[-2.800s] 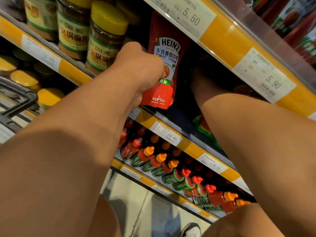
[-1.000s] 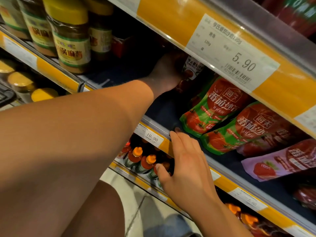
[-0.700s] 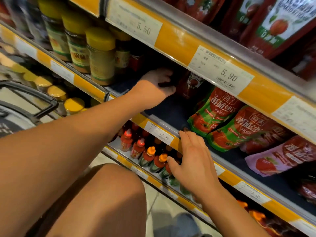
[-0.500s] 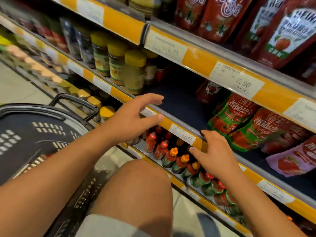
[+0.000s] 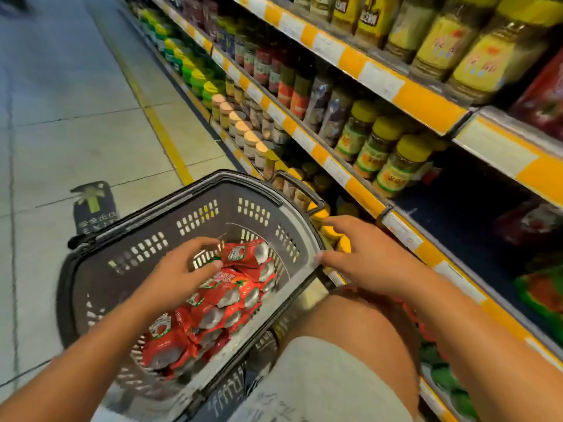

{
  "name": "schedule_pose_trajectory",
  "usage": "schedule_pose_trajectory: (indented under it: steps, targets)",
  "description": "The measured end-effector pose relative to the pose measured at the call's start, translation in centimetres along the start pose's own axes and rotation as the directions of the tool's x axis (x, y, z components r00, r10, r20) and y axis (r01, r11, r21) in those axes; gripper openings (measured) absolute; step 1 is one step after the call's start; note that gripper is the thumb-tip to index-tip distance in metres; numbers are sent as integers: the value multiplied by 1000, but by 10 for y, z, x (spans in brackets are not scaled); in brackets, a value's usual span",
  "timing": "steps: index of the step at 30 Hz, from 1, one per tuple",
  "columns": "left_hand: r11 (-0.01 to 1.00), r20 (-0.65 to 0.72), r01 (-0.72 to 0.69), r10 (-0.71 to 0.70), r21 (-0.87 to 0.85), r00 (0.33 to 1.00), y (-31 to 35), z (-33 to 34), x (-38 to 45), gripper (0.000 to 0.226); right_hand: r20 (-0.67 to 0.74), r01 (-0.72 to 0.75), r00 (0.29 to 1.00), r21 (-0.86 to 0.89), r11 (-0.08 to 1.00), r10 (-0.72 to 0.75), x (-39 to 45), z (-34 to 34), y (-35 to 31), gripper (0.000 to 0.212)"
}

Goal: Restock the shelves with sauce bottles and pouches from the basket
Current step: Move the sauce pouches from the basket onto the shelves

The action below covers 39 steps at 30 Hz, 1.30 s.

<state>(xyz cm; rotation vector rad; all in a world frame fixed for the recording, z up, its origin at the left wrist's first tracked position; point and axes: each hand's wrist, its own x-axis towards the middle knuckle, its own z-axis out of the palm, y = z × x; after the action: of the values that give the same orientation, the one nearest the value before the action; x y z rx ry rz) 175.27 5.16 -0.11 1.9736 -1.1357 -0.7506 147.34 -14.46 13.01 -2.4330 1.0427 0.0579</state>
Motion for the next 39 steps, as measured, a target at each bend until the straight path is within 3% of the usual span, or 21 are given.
schedule_pose_trajectory:
  steps: [3, 6, 10, 17, 20, 23, 26, 32, 35, 39]
  targets:
    - [992, -28, 122, -123, -40, 992, -31, -9, -8, 43, 197, 82, 979, -108, 991, -59, 45, 33, -51, 77]
    - [972, 6, 233, -233, -41, 972, -60, -13, -7, 49, 357, 108, 933, -162, 981, -44, 80, 75, -90, 74]
    - [919, 84, 383, -376, -91, 923, -93, -6, -1, 50, 469, 100, 883, -222, 970, 16, 111, 126, -120, 58]
    - [769, 126, 616, -602, -171, 788, -136, 34, 23, 17, 549, -30, 826, -187, 982, 130, 149, 187, -123, 48]
    - [700, 158, 699, -681, -149, 715, -148, 53, 30, 21, 576, -71, 799, -193, 979, 172, 164, 208, -115, 42]
    - [578, 129, 777, -775, -249, 619, -155, 72, 37, 18, 616, -161, 751, -182, 970, 239, 174, 228, -106, 24]
    - [473, 58, 816, -853, -332, 518, -160, 91, 44, 25, 644, -109, 738, -181, 978, 201, 181, 247, -102, 16]
    - [396, -76, 850, -915, -347, 396, -157, 118, 46, 46, 604, -161, 776, -93, 983, 184, 193, 272, -85, 39]
    - [372, -58, 863, -925, -342, 376, -161, 119, 51, 31, 604, -230, 772, -24, 973, 197, 194, 289, -75, 51]
    - [340, -22, 857, -933, -388, 360, -163, 118, 55, 21, 573, -159, 797, -108, 981, 192, 194, 310, -67, 59]
